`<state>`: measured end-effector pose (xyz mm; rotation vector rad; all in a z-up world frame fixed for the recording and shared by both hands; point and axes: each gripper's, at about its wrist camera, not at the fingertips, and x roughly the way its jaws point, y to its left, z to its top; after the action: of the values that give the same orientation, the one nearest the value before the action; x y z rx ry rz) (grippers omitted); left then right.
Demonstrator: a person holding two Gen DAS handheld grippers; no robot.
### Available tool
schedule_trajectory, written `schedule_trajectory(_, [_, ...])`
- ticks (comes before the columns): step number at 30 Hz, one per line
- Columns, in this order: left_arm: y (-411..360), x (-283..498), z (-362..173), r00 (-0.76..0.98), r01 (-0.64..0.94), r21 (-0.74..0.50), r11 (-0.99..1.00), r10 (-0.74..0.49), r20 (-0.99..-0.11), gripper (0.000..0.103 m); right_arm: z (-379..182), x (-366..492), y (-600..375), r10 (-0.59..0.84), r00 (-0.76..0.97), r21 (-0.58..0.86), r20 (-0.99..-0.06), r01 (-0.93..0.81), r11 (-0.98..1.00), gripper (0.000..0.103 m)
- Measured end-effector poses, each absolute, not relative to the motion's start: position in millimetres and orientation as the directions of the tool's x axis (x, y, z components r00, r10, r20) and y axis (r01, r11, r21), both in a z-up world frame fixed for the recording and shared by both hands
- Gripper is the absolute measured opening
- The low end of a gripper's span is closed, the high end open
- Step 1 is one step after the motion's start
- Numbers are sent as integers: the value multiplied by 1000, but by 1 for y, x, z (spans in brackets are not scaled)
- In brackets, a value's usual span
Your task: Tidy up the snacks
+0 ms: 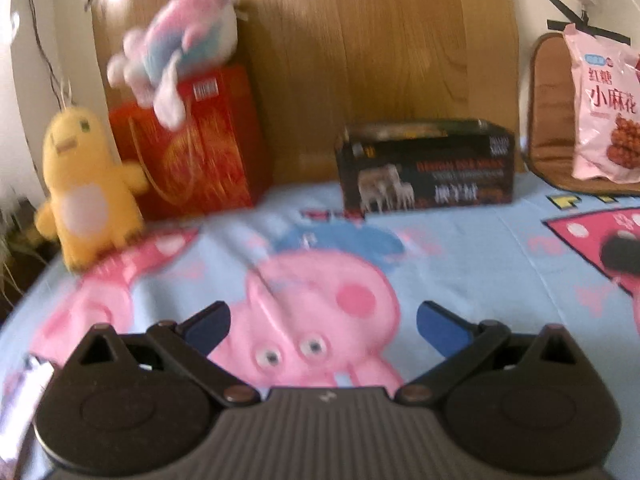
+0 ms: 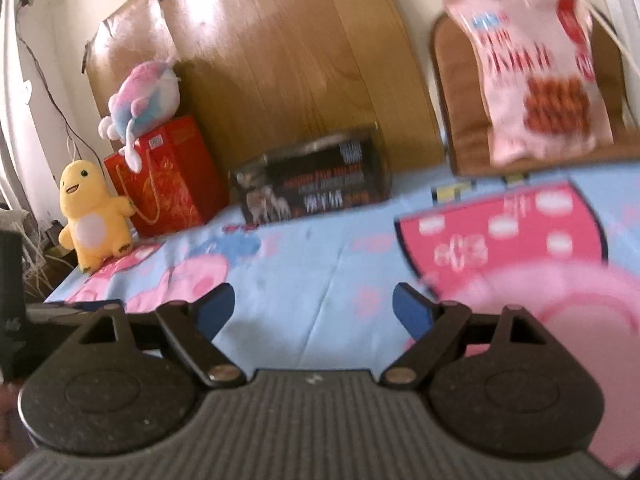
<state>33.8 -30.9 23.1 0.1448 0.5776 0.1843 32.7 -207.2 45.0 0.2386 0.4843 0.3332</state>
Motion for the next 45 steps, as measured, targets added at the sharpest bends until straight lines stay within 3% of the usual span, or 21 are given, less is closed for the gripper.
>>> schedule_trajectory(9, [-44,65,32,800,-170,239,956,275,-533,103,45,95,-214,226,910,283,-348,-128,951,89])
schedule_trajectory(13, [-54,79,26,793,-170,276,946,298,-531,103,31,107,-224,302,849,321,-435,-168,932,90])
schedule_trajectory(18, [-60,95,23,789,-166,274,947,294,-539,103,34,104,-220,339,841,312,-421,-216,925,90])
schedule_trajectory(24, [-62,100,22,782,-177,296,939,317,-536,103,28,112,-216,396,790,361,-469,-237,902,90])
schedule_trajectory(45, [-55,84,36,796,-207,312,927,345,-497,103,27,108,-211,424,772,376,-473,-259,890,90])
